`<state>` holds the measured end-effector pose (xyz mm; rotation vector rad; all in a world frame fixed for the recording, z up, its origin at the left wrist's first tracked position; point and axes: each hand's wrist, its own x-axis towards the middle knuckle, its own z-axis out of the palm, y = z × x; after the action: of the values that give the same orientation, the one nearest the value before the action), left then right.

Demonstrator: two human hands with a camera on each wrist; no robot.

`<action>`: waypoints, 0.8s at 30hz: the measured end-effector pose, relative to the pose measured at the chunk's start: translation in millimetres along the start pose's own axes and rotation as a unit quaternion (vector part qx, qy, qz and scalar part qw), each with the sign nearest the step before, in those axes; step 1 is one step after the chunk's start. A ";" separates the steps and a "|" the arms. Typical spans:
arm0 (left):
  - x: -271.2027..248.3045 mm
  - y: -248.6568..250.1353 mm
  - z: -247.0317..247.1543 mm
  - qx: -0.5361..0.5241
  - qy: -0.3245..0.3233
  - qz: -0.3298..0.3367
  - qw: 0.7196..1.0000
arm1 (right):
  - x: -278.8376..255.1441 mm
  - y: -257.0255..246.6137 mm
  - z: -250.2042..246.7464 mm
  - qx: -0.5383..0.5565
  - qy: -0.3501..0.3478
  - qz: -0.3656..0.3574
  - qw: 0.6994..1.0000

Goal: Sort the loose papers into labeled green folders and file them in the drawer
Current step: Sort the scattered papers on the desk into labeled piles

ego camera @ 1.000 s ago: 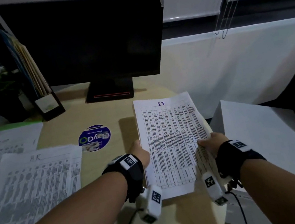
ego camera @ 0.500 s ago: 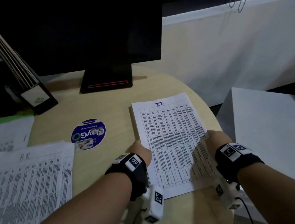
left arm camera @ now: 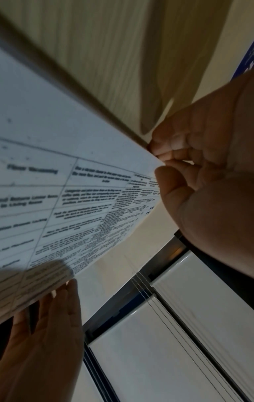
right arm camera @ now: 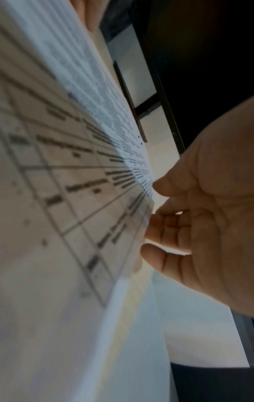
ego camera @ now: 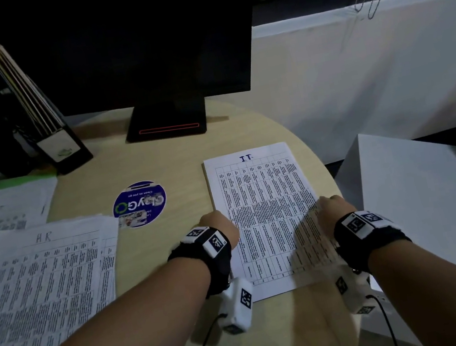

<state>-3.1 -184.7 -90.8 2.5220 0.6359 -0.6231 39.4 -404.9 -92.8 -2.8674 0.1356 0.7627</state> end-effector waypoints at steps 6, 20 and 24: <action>-1.2 -44.2 -19.8 -0.045 -0.015 -0.024 0.999 | -16.4 23.5 -14.8 0.046 0.061 0.060 0.995; -29.0 -270.7 -103.7 0.070 0.094 -0.209 0.971 | -141.6 -161.2 52.1 0.035 -0.033 -0.228 0.972; -44.8 -334.5 -127.0 0.029 0.122 -0.267 0.955 | -161.6 -214.2 95.9 -0.127 -0.154 -0.231 0.952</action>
<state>-176.3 131.0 -74.0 2.5004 1.4374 -0.5110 -118.7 -169.6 -63.7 -2.7774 -0.6935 1.1669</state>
